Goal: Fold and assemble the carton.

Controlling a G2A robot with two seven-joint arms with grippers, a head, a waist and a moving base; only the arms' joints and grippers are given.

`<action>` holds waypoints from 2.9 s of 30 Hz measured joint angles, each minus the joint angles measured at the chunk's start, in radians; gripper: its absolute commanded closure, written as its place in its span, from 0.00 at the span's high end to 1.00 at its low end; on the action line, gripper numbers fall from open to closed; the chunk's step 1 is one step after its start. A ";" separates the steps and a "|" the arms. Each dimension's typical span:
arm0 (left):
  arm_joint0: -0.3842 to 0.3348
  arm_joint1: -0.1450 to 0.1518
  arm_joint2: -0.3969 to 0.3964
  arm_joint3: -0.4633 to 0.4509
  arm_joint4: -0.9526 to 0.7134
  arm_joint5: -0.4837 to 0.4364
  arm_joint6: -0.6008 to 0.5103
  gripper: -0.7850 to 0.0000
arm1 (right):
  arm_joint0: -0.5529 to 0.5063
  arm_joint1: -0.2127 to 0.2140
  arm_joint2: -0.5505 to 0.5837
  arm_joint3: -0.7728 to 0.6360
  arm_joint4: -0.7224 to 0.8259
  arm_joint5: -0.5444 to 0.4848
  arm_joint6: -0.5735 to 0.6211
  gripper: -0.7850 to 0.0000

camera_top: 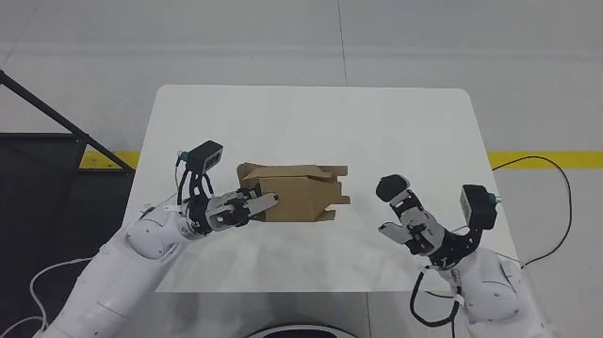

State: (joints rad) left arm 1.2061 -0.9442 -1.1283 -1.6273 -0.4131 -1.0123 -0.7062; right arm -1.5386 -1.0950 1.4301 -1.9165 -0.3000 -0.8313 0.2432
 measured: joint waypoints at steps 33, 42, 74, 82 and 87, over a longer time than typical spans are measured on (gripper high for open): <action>0.020 -0.026 0.023 0.009 0.096 0.000 0.058 0.00 | -0.024 0.055 0.001 -0.042 0.419 -0.079 0.393 1.00; 0.021 -0.026 0.022 0.009 0.095 0.000 0.058 0.00 | 0.042 0.058 -0.055 -0.035 0.458 0.035 0.454 1.00; 0.021 -0.026 0.022 0.009 0.095 0.000 0.058 0.00 | 0.073 0.063 -0.072 -0.099 0.424 0.100 0.452 1.00; 0.021 -0.026 0.022 0.009 0.095 0.000 0.058 0.00 | 0.057 0.074 -0.079 -0.119 0.551 0.054 0.540 1.00; 0.021 -0.026 0.022 0.009 0.095 0.000 0.058 0.00 | 0.064 0.079 -0.068 -0.132 0.557 0.064 0.567 1.00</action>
State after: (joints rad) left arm 1.2267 -0.9702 -1.1058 -1.6186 -0.3179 -1.0123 -0.6483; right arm -1.4747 -1.0162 1.3616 -2.0485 0.2566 -0.7671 0.8106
